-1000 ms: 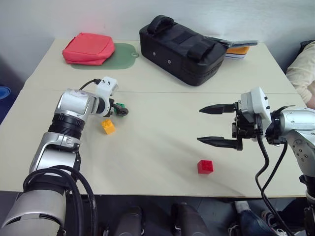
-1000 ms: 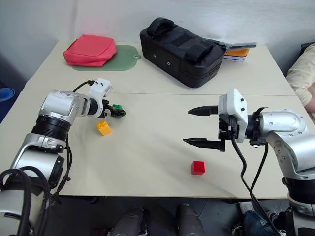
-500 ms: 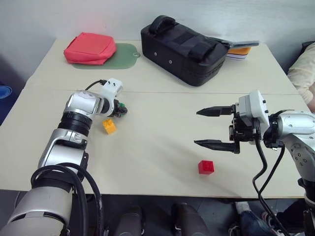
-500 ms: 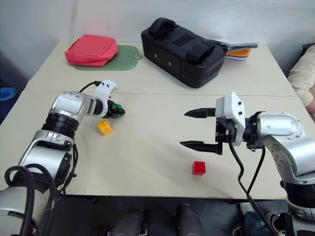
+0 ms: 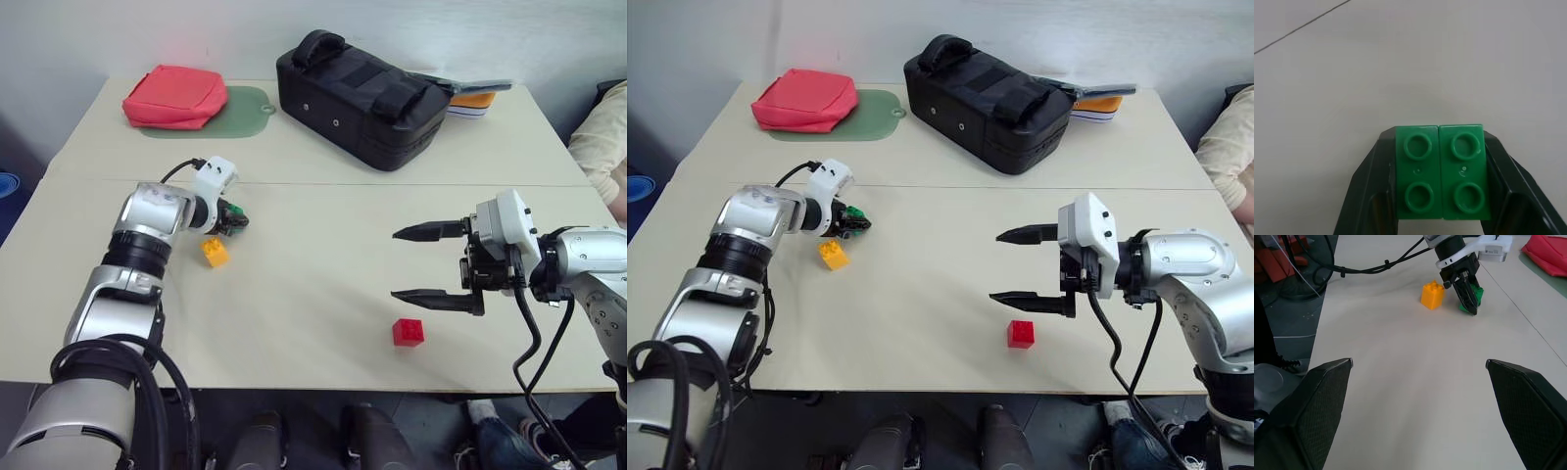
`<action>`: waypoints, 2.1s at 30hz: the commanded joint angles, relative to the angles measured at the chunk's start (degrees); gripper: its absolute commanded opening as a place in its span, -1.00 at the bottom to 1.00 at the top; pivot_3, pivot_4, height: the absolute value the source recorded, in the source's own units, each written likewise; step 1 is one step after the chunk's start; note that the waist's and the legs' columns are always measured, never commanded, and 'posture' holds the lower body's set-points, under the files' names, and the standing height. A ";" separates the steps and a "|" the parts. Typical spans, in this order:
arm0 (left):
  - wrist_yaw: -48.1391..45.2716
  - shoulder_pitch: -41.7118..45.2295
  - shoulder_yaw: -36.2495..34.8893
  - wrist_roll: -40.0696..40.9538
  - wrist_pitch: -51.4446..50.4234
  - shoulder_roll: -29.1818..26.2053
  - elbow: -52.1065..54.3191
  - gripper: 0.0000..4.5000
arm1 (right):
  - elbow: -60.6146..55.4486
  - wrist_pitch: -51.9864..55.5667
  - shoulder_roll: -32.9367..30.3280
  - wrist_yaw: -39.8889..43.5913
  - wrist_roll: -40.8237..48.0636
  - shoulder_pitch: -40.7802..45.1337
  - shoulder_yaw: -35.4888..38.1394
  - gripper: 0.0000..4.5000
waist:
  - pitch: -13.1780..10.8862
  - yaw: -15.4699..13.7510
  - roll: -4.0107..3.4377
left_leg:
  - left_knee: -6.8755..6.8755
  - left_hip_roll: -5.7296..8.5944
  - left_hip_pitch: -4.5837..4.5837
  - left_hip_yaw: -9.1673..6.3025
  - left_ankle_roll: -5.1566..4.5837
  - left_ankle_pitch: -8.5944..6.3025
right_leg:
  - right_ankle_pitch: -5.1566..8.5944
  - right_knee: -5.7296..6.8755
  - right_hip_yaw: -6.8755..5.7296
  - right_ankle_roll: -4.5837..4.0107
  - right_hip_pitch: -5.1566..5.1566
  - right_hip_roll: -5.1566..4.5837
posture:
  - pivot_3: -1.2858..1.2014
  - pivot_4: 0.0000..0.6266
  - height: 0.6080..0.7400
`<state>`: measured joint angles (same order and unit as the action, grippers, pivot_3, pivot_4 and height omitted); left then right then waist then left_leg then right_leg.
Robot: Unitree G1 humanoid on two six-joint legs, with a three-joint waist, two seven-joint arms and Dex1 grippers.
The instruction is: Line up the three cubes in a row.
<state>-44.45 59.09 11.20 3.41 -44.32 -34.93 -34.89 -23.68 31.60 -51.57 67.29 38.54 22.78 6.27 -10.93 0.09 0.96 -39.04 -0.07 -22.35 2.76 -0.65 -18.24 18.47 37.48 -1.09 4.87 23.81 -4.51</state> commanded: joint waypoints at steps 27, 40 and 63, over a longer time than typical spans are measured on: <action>-28.74 -16.40 17.60 1.46 14.51 -2.74 45.87 -0.32 | -7.21 -3.98 -6.63 2.49 -1.60 -16.08 5.52 1.00 | 0.00 -0.58 0.00 | -0.08 0.06 0.09 -0.17 -0.28 -0.09 | -0.02 -0.15 0.01 0.05 -0.33 -0.02 | 0.03 -0.52 1.00; -22.74 -19.43 21.30 -2.53 5.79 -0.92 50.60 -0.32 | -8.54 -4.42 -7.34 2.98 -2.16 -18.88 5.93 1.00 | 0.00 -0.85 0.00 | -0.11 0.06 0.11 -0.19 -0.27 -0.08 | -0.02 -0.14 0.02 0.05 -0.34 -0.02 | 0.03 -0.52 1.00; -20.43 -17.76 15.71 4.16 -7.23 -1.08 53.91 1.00 | -7.18 -4.76 -7.07 3.43 -2.98 -16.97 4.45 1.00 | 0.00 -1.33 0.00 | -0.12 0.06 0.12 -0.19 -0.27 -0.08 | -0.02 -0.13 0.02 0.05 -0.35 -0.02 | 0.03 -0.52 1.00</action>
<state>-65.03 39.93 29.66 5.86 -50.47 -35.72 17.18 -30.19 27.52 -57.94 70.49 35.22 5.34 9.74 -10.93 -1.24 0.95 -39.16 -0.01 -22.23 2.57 -0.92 -18.32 18.45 37.34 -1.08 4.91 23.47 -4.52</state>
